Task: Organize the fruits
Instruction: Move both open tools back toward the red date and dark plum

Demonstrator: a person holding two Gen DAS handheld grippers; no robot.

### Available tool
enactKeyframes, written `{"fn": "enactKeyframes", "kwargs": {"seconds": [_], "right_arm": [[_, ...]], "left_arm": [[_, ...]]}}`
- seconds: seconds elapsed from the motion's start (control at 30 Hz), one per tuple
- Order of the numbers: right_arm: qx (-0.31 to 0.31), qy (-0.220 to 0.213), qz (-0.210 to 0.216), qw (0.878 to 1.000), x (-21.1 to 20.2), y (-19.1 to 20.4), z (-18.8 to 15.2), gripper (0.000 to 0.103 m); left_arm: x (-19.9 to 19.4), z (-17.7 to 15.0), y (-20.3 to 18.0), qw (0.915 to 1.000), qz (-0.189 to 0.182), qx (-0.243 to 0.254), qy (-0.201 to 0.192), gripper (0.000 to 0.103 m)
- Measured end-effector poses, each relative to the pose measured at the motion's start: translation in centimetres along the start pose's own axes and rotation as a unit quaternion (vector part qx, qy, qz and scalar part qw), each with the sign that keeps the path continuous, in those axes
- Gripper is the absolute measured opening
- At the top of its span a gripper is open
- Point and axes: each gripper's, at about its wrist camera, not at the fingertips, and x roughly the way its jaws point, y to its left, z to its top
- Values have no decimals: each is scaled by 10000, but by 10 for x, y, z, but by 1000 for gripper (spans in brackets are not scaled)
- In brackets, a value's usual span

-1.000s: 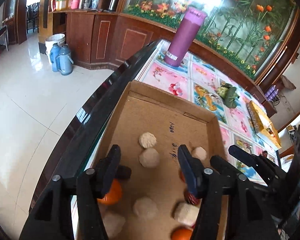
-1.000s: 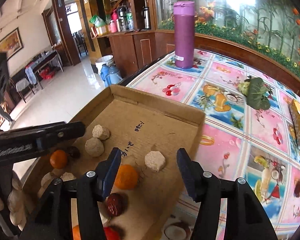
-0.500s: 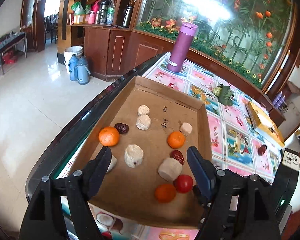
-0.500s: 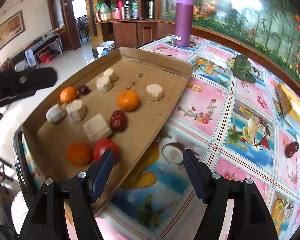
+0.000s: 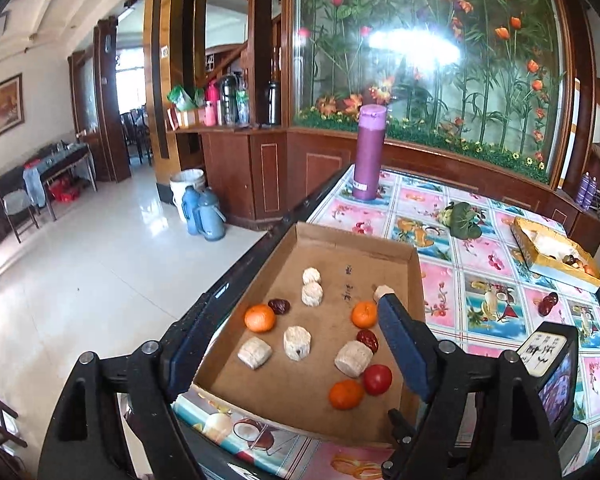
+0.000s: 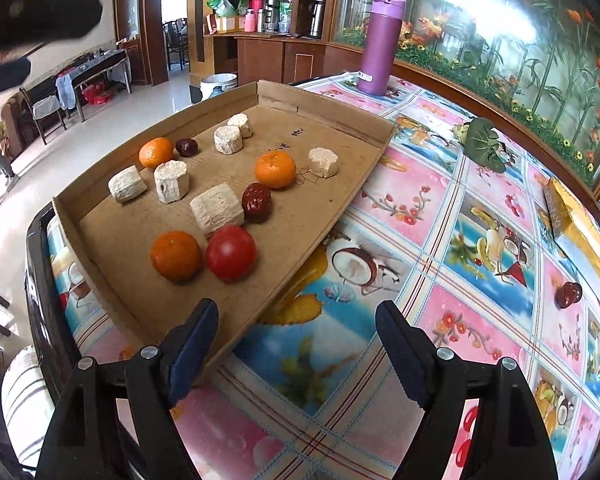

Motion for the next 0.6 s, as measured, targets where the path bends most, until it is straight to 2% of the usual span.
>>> {"fn": "enactKeyframes", "kwargs": {"seconds": [0.17,0.33,0.43,0.6], "right_arm": [[244,6,241,9994,-9,-11,-10,85],[714,-423,288,9961,-38,-45,-20,85],[1047,-551,107,9929,-53,-81,-28,85],[1802,-554,-600,9802,-73,-168,-55,85]], "left_arm": [[-11,2,-9,9995,81,231,-206,82],[-6,-1,-20,9990,39,434,-140,82],[-4,-2,-27,9987,-8,506,-104,82],[-2,4,-41,9977,-235,629,-61,82]]}}
